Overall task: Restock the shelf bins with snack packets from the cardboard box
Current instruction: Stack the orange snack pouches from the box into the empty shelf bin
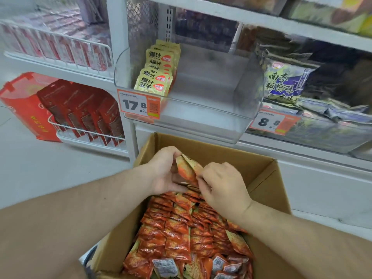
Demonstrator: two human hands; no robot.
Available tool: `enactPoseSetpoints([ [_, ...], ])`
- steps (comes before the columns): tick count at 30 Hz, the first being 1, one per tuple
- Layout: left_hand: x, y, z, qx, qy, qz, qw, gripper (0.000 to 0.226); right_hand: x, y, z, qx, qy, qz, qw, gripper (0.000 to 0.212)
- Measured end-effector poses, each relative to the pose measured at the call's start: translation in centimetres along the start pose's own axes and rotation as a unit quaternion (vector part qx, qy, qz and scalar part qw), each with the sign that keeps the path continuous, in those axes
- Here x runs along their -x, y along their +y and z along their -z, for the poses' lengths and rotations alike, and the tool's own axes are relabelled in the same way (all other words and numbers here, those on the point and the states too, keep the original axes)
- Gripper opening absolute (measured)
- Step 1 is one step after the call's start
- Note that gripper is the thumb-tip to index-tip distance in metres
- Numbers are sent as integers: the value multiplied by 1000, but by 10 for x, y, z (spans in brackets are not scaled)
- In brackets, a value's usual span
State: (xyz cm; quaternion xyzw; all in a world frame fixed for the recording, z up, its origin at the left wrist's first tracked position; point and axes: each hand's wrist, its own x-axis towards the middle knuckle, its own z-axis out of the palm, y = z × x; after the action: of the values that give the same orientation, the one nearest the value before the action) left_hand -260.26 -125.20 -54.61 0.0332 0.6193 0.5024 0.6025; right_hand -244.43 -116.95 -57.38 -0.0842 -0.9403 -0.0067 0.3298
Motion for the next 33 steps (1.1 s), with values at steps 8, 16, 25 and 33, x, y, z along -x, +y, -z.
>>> enactPoseSetpoints([
  [8,34,3,-24,-55,-32,-160,985,26,-18,-30,55,-71,-60,-79,993,17],
  [16,51,20,-38,-83,-93,-220,968,36,-58,18,94,-388,-133,-492,767,38],
  [25,52,27,-58,-43,-95,-212,972,33,-67,32,94,-508,-148,-503,684,22],
  [33,58,112,-20,-334,166,-464,804,14,-92,37,84,-492,-109,-513,695,17],
])
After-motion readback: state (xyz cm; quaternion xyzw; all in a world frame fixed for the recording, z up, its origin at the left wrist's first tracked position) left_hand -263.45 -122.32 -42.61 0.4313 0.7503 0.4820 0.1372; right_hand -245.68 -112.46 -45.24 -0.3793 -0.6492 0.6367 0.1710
